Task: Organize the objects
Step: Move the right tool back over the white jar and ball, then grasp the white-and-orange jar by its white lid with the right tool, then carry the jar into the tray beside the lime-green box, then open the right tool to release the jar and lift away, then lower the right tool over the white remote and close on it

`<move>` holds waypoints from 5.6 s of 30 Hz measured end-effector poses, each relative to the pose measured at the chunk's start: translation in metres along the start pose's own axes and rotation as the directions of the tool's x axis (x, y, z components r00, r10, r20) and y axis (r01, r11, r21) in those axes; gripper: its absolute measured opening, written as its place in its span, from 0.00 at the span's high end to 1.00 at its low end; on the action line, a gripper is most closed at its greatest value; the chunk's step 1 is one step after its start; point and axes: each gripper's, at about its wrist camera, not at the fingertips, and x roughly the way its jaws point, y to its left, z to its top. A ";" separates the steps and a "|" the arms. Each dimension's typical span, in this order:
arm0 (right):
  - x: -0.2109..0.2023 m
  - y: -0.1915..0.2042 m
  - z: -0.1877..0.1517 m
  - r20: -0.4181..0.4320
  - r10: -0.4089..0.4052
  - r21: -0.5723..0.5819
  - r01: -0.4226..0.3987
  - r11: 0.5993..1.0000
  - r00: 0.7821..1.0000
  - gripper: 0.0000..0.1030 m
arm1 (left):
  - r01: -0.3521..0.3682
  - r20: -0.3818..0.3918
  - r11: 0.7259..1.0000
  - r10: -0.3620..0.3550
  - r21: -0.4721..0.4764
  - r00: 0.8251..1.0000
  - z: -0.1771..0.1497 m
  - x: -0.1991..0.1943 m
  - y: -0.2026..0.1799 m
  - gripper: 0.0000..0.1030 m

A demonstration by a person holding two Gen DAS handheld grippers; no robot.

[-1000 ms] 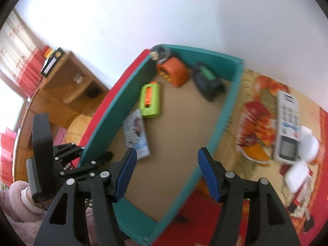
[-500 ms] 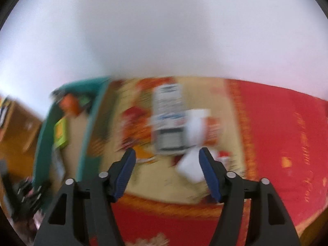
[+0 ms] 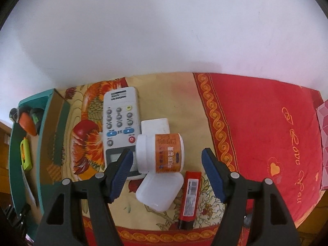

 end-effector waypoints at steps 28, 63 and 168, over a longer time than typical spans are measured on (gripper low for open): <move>0.007 -0.030 0.000 -0.005 -0.006 -0.012 0.006 1.000 1.000 0.33 | -0.002 0.002 1.000 0.002 -0.004 1.000 -0.004 -0.001 -0.003 0.80; -0.084 0.121 -0.005 0.068 0.301 -0.338 -0.262 0.904 0.951 0.61 | -0.002 0.003 1.000 0.002 -0.002 1.000 -0.005 -0.003 -0.002 0.79; 0.018 0.080 0.025 0.022 0.103 -0.262 -0.094 0.960 0.994 0.38 | 0.003 0.010 1.000 -0.003 -0.006 1.000 -0.002 -0.003 -0.005 0.79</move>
